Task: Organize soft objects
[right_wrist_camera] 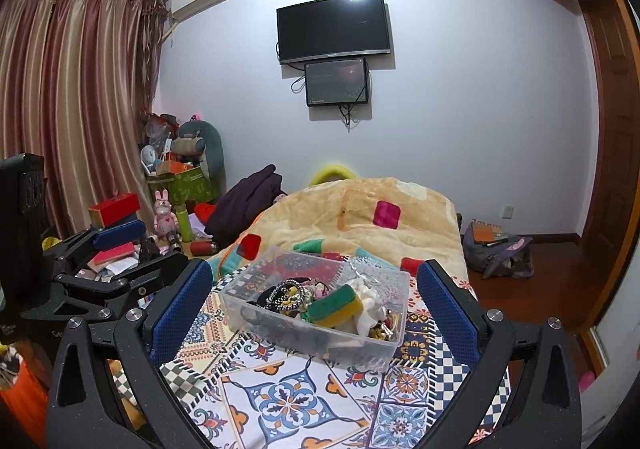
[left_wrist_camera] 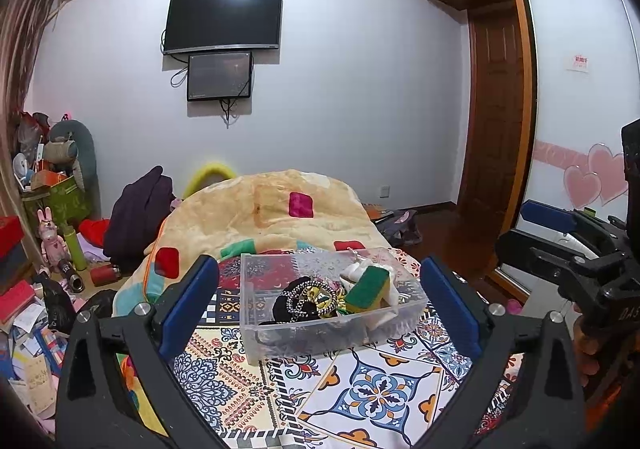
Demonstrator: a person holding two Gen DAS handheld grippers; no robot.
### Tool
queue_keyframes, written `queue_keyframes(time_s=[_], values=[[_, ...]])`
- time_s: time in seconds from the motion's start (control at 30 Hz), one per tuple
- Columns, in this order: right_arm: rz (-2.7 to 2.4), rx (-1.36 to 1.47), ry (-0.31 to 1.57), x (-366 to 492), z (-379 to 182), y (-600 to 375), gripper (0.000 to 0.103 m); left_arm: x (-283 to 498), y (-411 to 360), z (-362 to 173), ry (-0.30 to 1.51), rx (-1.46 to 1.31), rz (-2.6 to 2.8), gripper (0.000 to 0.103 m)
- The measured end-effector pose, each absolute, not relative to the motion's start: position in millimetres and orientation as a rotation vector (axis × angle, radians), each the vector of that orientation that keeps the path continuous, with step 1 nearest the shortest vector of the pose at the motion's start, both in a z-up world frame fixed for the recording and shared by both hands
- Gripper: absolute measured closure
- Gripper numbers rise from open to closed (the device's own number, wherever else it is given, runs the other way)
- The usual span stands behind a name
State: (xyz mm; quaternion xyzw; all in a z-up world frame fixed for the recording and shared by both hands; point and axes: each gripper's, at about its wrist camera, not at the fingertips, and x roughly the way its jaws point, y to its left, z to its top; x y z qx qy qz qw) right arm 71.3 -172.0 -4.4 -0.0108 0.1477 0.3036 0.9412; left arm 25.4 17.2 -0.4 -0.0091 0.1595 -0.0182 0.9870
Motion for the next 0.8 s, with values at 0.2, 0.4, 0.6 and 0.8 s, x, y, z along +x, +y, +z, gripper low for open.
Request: queue_keyframes(time_s=[0.2, 0.4, 0.6, 0.8], values=[[0.620, -0.022, 0.301, 71.4, -4.2, -172.3, 0.001, 26.1, 16.1, -0.2, 0.320, -0.017, -0.036, 0.001], [0.621, -0.024, 0.300, 71.6, -3.7, -171.3, 0.001, 26.4, 16.3, 0.1, 0.320, -0.016, -0.038, 0.001], [0.620, -0.022, 0.300, 71.8, -3.4, -170.9, 0.000, 26.2, 16.3, 0.1, 0.324, -0.022, -0.042, 0.000], [0.620, -0.022, 0.301, 72.1, -3.2, -170.8, 0.000, 26.9, 16.8, -0.2, 0.326, -0.019, -0.040, 0.000]])
